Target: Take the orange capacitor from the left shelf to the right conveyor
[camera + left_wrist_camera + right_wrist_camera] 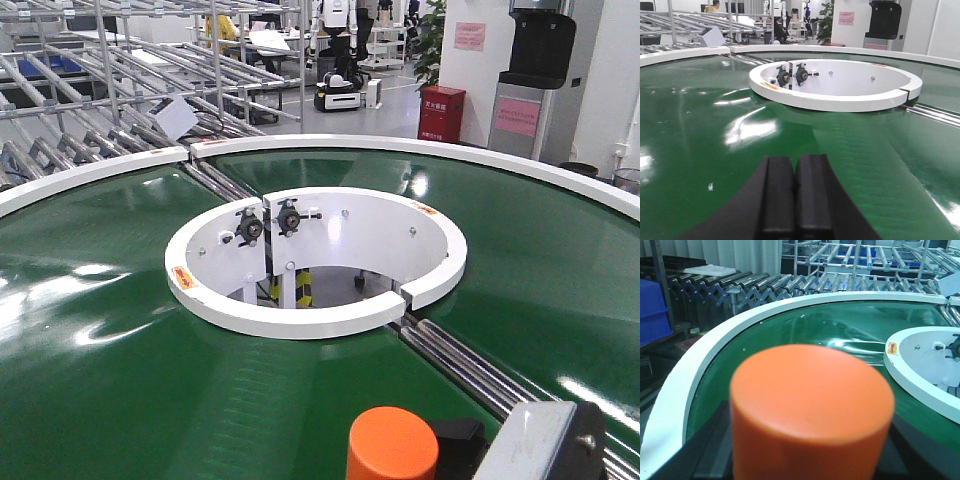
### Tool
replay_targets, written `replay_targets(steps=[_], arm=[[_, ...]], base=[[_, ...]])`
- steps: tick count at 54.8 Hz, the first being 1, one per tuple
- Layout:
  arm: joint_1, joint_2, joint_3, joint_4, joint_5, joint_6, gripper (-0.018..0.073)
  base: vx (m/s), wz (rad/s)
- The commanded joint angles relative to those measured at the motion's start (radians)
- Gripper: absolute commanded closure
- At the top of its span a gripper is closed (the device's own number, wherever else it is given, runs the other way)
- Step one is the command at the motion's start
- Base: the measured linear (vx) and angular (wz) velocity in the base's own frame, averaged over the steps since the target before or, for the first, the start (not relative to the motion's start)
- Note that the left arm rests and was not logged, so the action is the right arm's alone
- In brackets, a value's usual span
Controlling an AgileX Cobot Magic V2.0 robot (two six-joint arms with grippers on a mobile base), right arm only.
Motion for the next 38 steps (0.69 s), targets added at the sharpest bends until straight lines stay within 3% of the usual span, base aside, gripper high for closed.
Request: replay_targets(steps=[1,38], arm=[[-0.002,-0.012,-0.033,-0.004,-0.085,-0.005,0.0566],[-0.002,-0.012,-0.033,-0.004,-0.095,-0.002,0.0566]], base=[[0.07,0.01],[0.01,0.00]])
